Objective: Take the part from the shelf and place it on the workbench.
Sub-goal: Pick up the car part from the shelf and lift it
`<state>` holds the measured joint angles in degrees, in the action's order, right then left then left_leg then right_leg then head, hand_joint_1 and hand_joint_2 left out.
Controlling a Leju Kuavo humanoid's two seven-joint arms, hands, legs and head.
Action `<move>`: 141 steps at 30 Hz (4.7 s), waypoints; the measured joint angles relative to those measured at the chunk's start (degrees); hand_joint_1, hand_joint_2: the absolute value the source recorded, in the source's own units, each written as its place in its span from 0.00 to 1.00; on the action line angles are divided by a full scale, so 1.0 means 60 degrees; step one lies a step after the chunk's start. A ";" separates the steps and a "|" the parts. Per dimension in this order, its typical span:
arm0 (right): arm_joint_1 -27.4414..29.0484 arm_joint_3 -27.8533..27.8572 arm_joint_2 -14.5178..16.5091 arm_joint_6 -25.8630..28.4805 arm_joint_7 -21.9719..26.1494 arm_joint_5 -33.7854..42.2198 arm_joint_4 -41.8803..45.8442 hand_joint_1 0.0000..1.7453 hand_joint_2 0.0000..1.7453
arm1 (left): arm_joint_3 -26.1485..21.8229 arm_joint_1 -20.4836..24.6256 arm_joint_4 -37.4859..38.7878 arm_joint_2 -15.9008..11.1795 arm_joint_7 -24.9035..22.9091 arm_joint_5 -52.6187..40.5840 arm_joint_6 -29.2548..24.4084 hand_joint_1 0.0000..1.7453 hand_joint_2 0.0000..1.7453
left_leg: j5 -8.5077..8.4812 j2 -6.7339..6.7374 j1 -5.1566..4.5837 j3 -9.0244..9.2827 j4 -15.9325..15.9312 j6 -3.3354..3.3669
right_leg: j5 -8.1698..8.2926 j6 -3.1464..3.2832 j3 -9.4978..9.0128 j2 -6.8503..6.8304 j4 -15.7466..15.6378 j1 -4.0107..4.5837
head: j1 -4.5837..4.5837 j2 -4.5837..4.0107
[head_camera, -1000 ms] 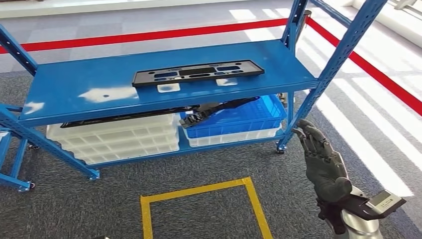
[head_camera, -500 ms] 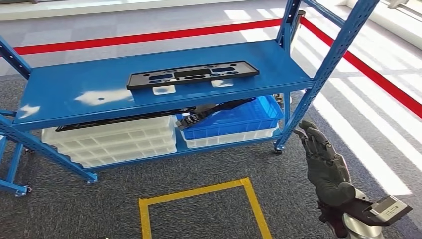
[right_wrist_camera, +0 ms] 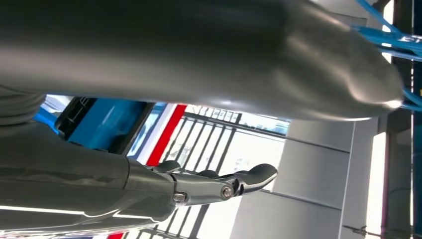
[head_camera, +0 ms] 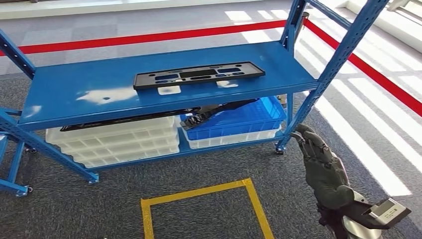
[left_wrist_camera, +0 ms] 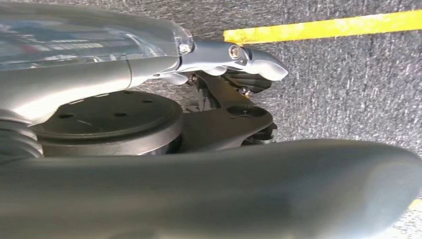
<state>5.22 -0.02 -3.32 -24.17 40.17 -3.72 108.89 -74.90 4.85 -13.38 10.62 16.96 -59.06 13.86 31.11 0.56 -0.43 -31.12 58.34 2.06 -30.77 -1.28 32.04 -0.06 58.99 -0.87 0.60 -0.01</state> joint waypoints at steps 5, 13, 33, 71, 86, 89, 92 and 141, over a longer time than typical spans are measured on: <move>0.0052 0.0000 -0.0008 0.0000 0.0000 0.0064 0.0044 0.00 0.00 | 0.0000 0.0016 0.0016 0.0015 -0.0001 -0.0009 0.0002 0.00 0.00 | 0.0342 -0.0012 0.0028 -0.0160 0.0414 -0.0235 | -0.0007 0.0226 -0.0033 0.0013 -0.0124 -0.0050 | 0.0005 -0.0003; 0.0096 -0.0017 -0.0008 0.0000 0.0000 0.0069 0.0044 0.00 0.00 | 0.0000 -0.0025 0.0022 0.0015 0.0000 -0.0047 0.0004 0.00 0.00 | 0.0115 -0.0030 0.0139 -0.0659 0.1125 -0.0327 | -0.0151 0.0239 -0.0205 0.0049 -0.0122 -0.0058 | 0.0006 -0.0002; 0.0131 -0.0164 -0.0030 0.0036 0.0000 -0.0033 0.0122 0.00 0.00 | 0.0000 0.0013 0.0023 0.0027 0.0001 -0.0096 -0.0007 0.00 0.00 | 0.0416 -0.0016 0.0052 0.0421 -0.0064 -0.0135 | 0.0087 0.0098 0.0309 0.0010 0.0089 0.0006 | 0.0008 0.0001; 0.0291 -0.0285 -0.0087 0.0122 0.0000 0.0077 0.0197 0.00 0.00 | 0.0000 -0.0014 0.0025 0.0007 0.0069 -0.0163 0.0037 0.00 0.00 | 0.1433 -0.0084 0.0119 -0.1119 0.2811 -0.0379 | -0.0241 0.0349 0.0061 0.0022 0.0199 -0.0041 | 0.0020 0.0001; 0.0283 -0.0274 -0.0177 0.0084 -0.0089 0.0158 0.0178 0.00 0.00 | -0.0001 -0.0021 0.0025 -0.0026 0.0088 -0.0159 0.0090 0.00 0.00 | -0.0083 -0.0110 0.0006 0.0158 -0.0189 0.0272 | -0.1377 -0.0168 0.0938 0.0037 0.2465 -0.0070 | -0.0006 0.0001; 0.0341 -0.0221 -0.0219 0.0085 -0.0158 0.0216 0.0177 0.00 0.00 | -0.0001 -0.0053 0.0027 -0.0021 0.0073 -0.0157 0.0087 0.00 0.00 | 0.0146 -0.0115 0.0086 0.0436 -0.0177 0.0144 | -0.0437 -0.0268 0.0913 0.0025 0.1645 -0.0104 | -0.0006 0.0000; 0.0416 -0.0166 -0.0259 0.0109 -0.0188 0.0246 0.0174 0.00 0.00 | 0.0000 -0.0043 0.0029 -0.0017 0.0017 -0.0165 0.0053 0.00 0.00 | 0.0394 -0.0123 0.0128 0.0669 -0.0137 -0.0054 | 0.0240 -0.0246 0.0481 -0.0009 0.0285 -0.0074 | -0.0007 0.0000; -0.0054 -0.0694 -0.1260 0.1199 -0.1046 -0.0639 0.0253 0.00 0.00 | -0.0489 -0.0047 0.0036 -0.0476 0.0684 0.0586 -0.0113 0.00 0.00 | -0.0308 -0.0041 -0.0247 -0.0481 0.0182 0.0380 | -0.0352 0.0008 -0.0273 -0.0564 0.0010 -0.0137 | -0.0076 0.0001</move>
<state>4.89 -4.18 -10.87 -16.98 33.89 -7.55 110.41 -77.84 4.57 -13.16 7.76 21.06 -55.54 13.18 29.26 0.32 -1.91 -34.01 59.43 4.34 -32.88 -1.23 30.40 -3.44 59.05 -1.69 0.15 0.00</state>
